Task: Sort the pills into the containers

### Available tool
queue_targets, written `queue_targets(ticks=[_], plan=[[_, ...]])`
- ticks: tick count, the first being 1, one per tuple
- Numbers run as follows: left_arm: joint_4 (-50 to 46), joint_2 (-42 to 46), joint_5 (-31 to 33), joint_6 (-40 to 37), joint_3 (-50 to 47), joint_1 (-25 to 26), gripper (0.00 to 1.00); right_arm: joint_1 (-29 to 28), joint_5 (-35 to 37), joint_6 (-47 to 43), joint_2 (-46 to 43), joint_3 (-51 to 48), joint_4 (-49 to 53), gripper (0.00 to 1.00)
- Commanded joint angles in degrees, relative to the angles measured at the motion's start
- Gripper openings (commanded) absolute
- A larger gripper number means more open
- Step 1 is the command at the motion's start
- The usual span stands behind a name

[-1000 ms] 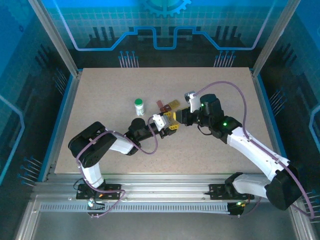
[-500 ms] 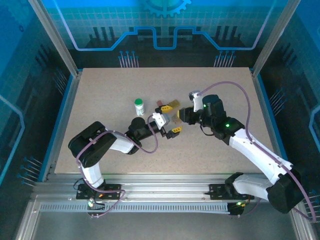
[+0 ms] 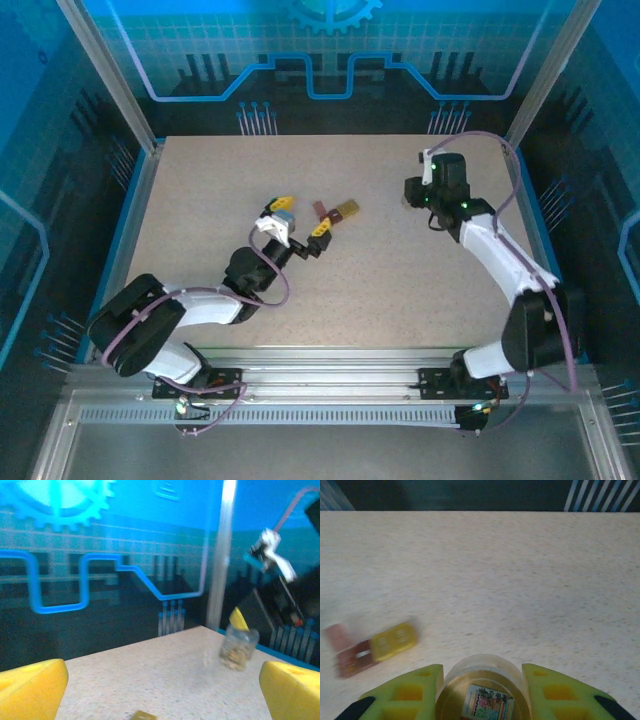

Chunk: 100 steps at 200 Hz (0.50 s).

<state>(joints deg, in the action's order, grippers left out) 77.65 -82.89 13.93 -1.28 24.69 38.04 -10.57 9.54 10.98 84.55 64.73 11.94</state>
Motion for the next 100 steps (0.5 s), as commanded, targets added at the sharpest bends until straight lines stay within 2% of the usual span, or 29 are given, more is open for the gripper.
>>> queue_targets(ticks=[1, 53, 100], plan=[[-5.75, 3.65, 10.79, 7.47, -0.69, -0.95, 0.99, 3.23, 1.69, -1.89, 6.97, 4.98, -3.85, 0.00], [-37.26, 8.98, 11.15, 8.96, 9.03, -2.06, 0.99, 6.81, -1.32, -0.08, 23.24, 18.72, -2.36, 0.00], [-38.33, 8.02, 7.10, 9.74, 10.59, -2.31, 0.99, 8.00, -1.56, 1.21, 34.27, 29.43, 0.99, 0.00]])
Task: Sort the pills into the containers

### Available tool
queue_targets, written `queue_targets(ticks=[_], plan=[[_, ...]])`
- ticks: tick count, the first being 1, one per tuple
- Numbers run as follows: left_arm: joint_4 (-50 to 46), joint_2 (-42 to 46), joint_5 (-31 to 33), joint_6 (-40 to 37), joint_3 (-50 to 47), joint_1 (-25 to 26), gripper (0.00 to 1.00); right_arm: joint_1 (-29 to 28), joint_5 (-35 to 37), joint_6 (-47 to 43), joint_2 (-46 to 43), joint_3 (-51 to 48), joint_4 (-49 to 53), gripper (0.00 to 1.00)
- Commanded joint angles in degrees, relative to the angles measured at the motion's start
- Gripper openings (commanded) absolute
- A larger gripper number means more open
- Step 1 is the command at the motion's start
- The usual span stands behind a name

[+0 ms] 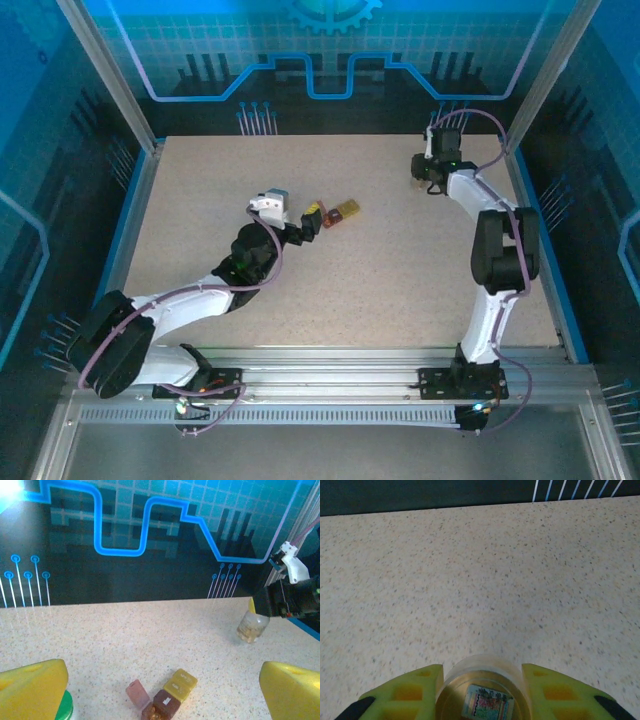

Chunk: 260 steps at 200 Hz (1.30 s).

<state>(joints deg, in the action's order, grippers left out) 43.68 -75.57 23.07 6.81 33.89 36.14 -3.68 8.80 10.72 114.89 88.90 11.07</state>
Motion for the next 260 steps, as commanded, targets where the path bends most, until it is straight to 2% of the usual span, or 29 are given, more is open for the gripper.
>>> queue_targets(ticks=[1, 21, 52, 84, 106, 144, 171, 215, 236, 260], plan=[[-4.47, 0.69, -2.09, 1.64, 1.41, -0.43, 0.99, 1.08, -0.85, 1.48, 4.02, 5.50, 1.90, 0.00], [-5.08, 0.03, -3.29, 1.78, 2.12, -0.40, 0.99, 1.04, -0.96, 1.67, 7.28, 8.98, 3.18, 0.00], [-4.75, -1.21, -3.79, 2.49, 2.56, -0.38, 0.99, 1.07, -1.02, 1.32, 11.32, 13.58, 6.34, 0.11], [-5.01, -2.91, -4.44, 4.20, 3.33, -0.38, 0.99, 1.06, -1.80, 0.66, 12.45, 14.84, 7.23, 0.28], [-5.59, -3.70, -4.46, 5.73, 3.88, -0.42, 0.99, 1.27, -3.26, 0.58, 12.18, 15.42, 8.63, 0.48], [-8.94, -4.74, -4.20, 7.83, 5.68, -0.43, 0.99, 1.10, -5.23, 1.47, 6.00, 9.78, 6.45, 0.65], [-12.67, -5.95, -3.69, 10.01, 7.50, -0.41, 0.99, -0.70, -4.02, 1.13, -0.59, 3.56, 5.02, 0.66], [-16.23, -7.81, -4.36, 12.20, 9.51, -0.63, 0.96, -7.61, -2.60, -0.94, -10.88, -7.57, 0.06, 0.65], [-17.89, -8.79, -5.23, 13.03, 10.79, -0.81, 0.95, -10.83, -5.89, -2.08, -11.30, -8.90, -0.97, 0.64], [-18.93, -9.91, -7.42, 14.11, 11.82, -1.39, 0.91, -12.85, -11.25, -2.93, -6.48, -5.33, 1.66, 0.64]])
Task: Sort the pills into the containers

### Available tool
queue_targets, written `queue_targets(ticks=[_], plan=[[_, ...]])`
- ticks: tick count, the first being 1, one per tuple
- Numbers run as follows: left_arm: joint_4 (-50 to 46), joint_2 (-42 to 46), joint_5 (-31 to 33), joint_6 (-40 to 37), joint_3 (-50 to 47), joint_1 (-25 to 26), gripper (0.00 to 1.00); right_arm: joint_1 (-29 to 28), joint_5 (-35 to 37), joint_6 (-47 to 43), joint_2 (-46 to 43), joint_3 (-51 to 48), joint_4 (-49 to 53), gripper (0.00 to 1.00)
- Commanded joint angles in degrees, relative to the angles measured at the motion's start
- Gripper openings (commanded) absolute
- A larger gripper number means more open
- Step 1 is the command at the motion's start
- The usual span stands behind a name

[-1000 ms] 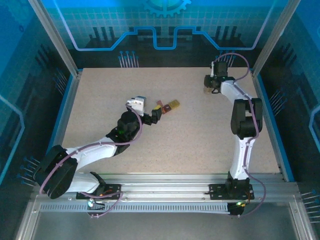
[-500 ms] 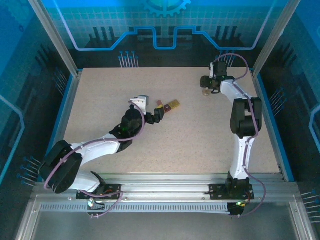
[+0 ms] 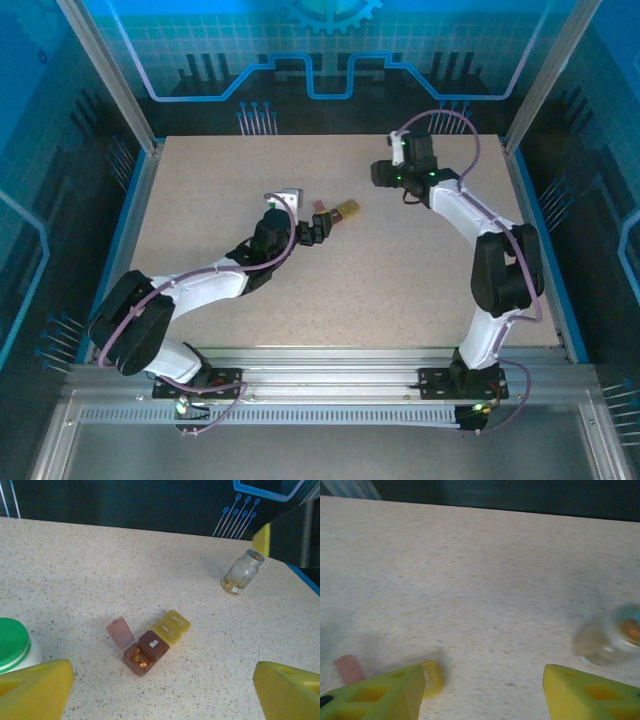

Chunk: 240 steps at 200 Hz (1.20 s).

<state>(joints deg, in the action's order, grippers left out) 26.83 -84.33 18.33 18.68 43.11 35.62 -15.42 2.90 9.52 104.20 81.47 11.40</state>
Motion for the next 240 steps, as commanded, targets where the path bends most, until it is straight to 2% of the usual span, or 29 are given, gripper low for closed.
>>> queue_targets(ticks=[1, 26, 75, 138, 196, 240], plan=[[-2.11, -1.21, -2.72, 2.28, 2.68, -0.88, 0.91, -1.15, -5.66, -1.71, 4.45, 2.46, 1.56, 0.64], [-2.82, -2.68, -4.46, 4.06, 3.55, -1.60, 0.88, -1.64, -10.48, 0.02, 11.74, 8.96, 6.94, 0.64], [-3.06, -5.62, -7.21, 5.24, 4.53, -2.72, 0.84, -2.37, -16.33, 1.90, 19.29, 14.58, 9.00, 0.64], [-2.20, -7.42, -8.89, 5.60, 4.68, -3.62, 0.82, -3.82, -17.46, 1.24, 26.92, 21.45, 14.85, 0.65], [-2.22, -7.27, -9.54, 5.69, 4.26, -4.19, 0.81, -4.35, -17.75, 0.00, 28.78, 22.29, 17.39, 0.64], [-2.55, -7.07, -9.55, 5.62, 4.27, -4.41, 0.81, -4.53, -17.03, -0.87, 26.14, 17.27, 16.41, 0.54]])
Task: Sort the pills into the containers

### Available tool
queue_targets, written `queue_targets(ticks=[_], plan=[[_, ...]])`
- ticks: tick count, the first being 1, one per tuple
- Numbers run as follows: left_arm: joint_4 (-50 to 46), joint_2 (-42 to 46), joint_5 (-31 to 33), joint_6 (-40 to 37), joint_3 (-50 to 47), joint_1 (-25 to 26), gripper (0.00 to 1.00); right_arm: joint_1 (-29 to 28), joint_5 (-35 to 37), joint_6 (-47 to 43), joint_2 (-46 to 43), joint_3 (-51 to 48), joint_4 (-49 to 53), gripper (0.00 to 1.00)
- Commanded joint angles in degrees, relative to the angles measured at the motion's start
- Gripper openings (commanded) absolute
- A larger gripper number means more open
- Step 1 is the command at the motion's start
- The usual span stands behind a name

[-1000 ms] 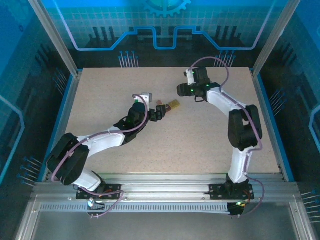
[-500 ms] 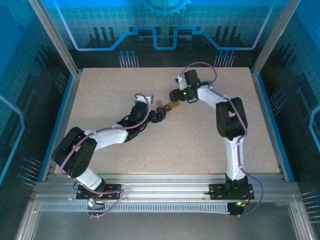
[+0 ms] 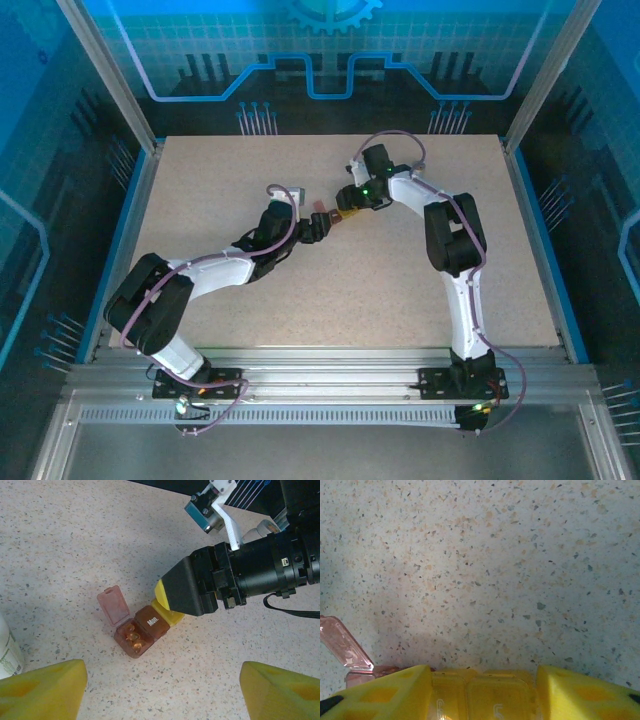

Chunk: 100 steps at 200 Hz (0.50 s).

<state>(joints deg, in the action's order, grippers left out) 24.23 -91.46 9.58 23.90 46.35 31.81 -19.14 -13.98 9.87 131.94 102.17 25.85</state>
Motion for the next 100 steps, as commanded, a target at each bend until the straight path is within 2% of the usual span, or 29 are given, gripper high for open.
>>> queue_targets(ticks=[1, 100], plan=[[0.04, 0.05, -0.80, 0.33, 1.03, -0.61, 0.81, -0.82, -0.16, -1.28, -1.69, -3.67, 1.90, 0.54], [-1.68, -1.02, -0.80, 0.40, 1.56, -0.56, 0.77, 0.02, -0.08, -4.08, -15.76, -23.72, -4.53, 0.52]])
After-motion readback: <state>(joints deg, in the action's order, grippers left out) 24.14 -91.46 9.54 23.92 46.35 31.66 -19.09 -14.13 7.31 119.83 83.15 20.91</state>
